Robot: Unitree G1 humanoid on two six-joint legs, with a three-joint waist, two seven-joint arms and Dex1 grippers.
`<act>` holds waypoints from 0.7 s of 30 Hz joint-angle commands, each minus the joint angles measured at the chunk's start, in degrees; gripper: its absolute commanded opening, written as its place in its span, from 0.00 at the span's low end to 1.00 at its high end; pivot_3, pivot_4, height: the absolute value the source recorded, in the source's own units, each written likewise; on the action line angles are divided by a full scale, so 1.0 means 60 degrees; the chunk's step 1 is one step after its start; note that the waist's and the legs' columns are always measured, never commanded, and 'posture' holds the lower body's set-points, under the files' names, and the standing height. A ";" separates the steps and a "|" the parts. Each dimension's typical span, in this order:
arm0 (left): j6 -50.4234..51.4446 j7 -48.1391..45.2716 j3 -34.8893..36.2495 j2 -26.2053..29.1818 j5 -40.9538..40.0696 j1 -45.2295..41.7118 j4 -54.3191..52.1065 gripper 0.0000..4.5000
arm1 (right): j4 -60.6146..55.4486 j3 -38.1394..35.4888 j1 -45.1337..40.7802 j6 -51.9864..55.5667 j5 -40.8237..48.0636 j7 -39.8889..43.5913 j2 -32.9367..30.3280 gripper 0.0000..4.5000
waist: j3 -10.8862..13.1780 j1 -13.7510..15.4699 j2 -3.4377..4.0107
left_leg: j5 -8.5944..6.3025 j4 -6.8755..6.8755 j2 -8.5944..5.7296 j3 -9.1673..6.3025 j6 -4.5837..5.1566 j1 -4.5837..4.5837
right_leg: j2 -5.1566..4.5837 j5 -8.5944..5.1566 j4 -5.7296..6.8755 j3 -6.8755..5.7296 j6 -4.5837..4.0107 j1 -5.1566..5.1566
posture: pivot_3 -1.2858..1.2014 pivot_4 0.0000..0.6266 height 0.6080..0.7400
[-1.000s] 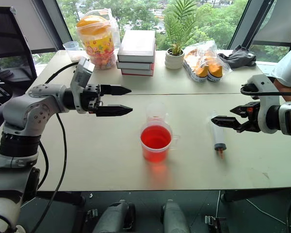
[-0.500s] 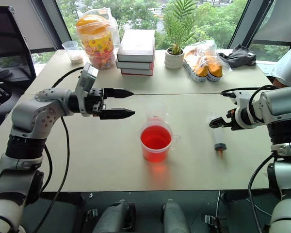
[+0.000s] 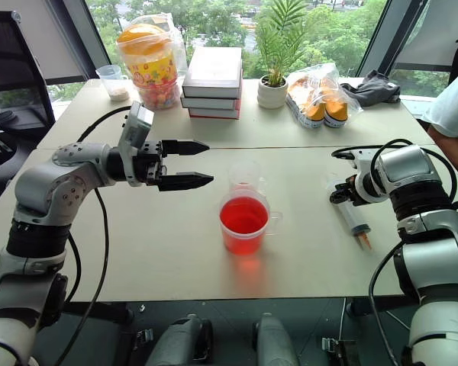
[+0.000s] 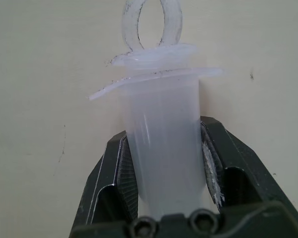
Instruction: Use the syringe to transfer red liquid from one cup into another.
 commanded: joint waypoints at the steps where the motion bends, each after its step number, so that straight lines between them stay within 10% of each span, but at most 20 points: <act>1: -0.0022 0.0002 0.0162 0.0091 -0.0122 -0.0157 -0.0249 1.00 | -0.0567 -0.0390 -0.0200 0.0240 -0.0038 0.0098 -0.0049 0.31 | 0.0000 0.0008 0.0001 | 0.0000 0.0000 0.0000 0.0000 0.0000 0.0000 | 0.0000 0.0000 0.0001 0.0000 0.0000 0.0000 | 0.52 0.24 1.00; 12: -0.0080 -0.0469 0.0080 0.0099 -0.0031 -0.1068 0.0793 1.00 | -0.7935 -0.6537 0.0436 -0.1313 0.3790 -0.0251 0.1777 0.31 | 0.0004 0.0076 0.0006 | 0.0000 -0.0019 0.0000 -0.0015 0.0000 -0.0012 | 0.0000 0.0000 0.0000 -0.0006 0.0001 -0.0017 | 0.52 0.24 1.00; 21: -0.0070 -0.1031 -0.0053 0.0130 0.0150 -0.1739 0.1534 1.00 | -1.0483 -0.7872 0.2554 -0.1720 0.7496 -0.1210 0.4245 0.31 | -0.0002 0.0087 -0.0003 | 0.0000 0.0000 -0.0009 -0.0025 0.0000 -0.0008 | -0.0041 0.0000 -0.0003 -0.0017 0.0002 0.0014 | 0.52 0.24 1.00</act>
